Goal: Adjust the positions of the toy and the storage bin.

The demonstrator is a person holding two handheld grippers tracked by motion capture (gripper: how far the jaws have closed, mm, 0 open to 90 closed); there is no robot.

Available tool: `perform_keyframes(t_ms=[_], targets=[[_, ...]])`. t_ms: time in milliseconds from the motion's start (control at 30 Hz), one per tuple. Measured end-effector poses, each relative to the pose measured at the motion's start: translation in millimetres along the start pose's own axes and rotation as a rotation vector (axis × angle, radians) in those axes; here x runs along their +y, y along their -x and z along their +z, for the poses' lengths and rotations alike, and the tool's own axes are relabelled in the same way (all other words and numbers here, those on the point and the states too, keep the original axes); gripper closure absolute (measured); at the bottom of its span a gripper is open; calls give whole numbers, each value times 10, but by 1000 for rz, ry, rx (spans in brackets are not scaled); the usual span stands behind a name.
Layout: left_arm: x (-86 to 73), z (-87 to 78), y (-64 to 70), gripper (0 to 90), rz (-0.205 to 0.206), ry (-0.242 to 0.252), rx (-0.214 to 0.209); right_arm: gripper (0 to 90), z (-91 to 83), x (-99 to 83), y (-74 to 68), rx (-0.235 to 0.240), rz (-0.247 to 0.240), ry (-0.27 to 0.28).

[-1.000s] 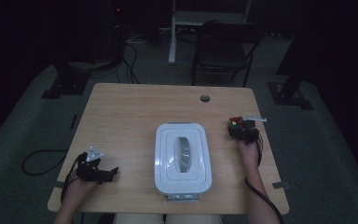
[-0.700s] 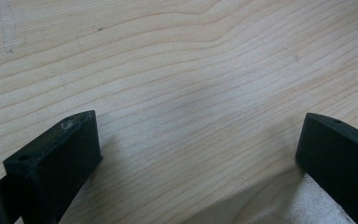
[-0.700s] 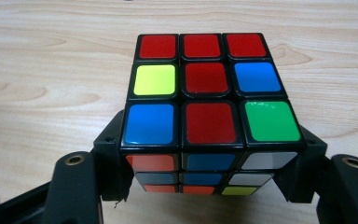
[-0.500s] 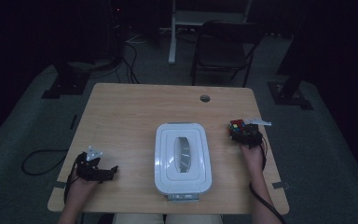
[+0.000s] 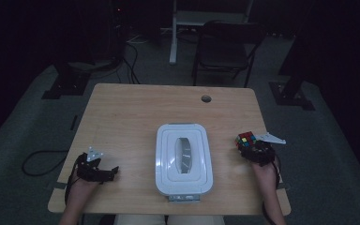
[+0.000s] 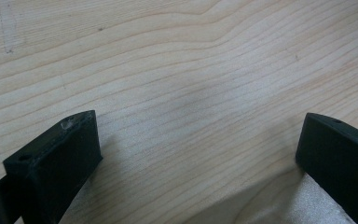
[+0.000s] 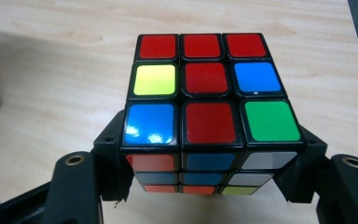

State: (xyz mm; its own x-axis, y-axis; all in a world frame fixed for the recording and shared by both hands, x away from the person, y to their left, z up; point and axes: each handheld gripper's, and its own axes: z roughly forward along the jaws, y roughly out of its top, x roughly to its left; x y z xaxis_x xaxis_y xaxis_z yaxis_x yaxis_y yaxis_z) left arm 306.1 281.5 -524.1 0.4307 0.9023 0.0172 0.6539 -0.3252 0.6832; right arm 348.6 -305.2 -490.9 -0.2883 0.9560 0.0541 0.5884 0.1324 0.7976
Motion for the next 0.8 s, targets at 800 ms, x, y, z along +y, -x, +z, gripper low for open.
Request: perform_keyframes(t_ms=[800], targets=[[-6,-6,5,6,-7,0,3,336,-659,-726,-74,-49,27,-22]])
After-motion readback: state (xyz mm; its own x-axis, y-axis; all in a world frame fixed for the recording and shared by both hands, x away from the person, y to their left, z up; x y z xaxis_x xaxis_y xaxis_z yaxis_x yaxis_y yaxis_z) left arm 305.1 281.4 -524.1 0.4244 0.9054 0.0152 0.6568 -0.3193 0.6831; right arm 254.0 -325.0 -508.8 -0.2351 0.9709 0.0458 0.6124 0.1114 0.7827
